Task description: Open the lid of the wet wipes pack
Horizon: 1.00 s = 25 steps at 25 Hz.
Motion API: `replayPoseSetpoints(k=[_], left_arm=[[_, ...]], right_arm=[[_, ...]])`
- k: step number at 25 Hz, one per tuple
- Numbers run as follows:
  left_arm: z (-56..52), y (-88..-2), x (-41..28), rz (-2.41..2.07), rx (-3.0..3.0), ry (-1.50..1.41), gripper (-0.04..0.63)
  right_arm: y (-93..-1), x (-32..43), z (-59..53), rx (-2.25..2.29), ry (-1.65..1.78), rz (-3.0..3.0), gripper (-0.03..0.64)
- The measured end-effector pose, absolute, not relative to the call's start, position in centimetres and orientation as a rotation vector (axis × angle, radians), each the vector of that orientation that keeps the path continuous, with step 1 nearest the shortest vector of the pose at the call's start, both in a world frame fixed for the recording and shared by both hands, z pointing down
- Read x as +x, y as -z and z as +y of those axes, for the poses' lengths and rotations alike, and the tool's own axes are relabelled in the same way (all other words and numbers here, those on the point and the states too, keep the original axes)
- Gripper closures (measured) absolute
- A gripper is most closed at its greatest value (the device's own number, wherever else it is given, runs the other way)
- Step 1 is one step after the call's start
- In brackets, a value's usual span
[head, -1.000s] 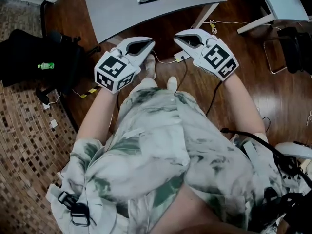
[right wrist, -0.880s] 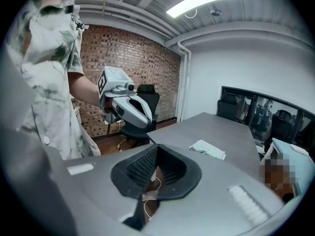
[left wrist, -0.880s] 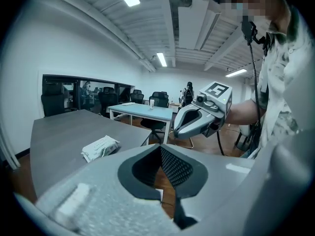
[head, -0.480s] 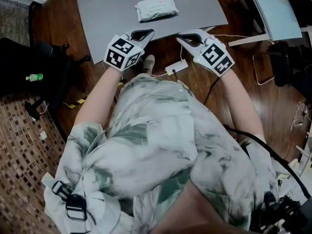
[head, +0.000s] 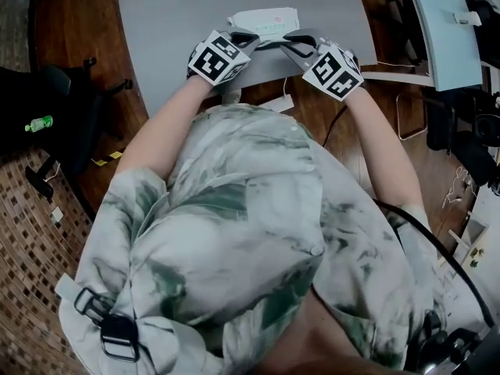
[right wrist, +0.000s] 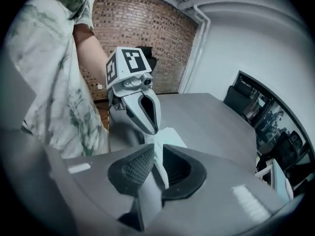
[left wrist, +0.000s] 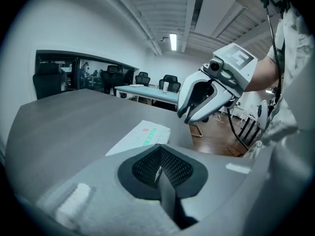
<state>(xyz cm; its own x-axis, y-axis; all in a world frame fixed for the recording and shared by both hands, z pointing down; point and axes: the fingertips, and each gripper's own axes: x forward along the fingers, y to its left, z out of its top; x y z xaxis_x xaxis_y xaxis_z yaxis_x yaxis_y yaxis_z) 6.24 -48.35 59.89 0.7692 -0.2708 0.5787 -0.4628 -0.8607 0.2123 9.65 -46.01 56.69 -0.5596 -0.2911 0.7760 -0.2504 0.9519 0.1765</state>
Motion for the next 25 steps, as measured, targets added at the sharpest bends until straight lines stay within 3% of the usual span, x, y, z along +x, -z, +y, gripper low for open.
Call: replayPoseSetpoints(k=[14, 25], left_arm=[[-48.3, -65.2, 7.2, -0.411, 2.554, -0.976, 0.595], [-48.2, -65.9, 7.2, -0.390, 2.552, -0.947, 0.595]], right_arm=[[-63.9, 9.3, -48.6, 0.137, 0.187, -2.000, 0.558], [-64.5, 9.2, -48.3, 0.060, 0.238, -1.984, 0.581]])
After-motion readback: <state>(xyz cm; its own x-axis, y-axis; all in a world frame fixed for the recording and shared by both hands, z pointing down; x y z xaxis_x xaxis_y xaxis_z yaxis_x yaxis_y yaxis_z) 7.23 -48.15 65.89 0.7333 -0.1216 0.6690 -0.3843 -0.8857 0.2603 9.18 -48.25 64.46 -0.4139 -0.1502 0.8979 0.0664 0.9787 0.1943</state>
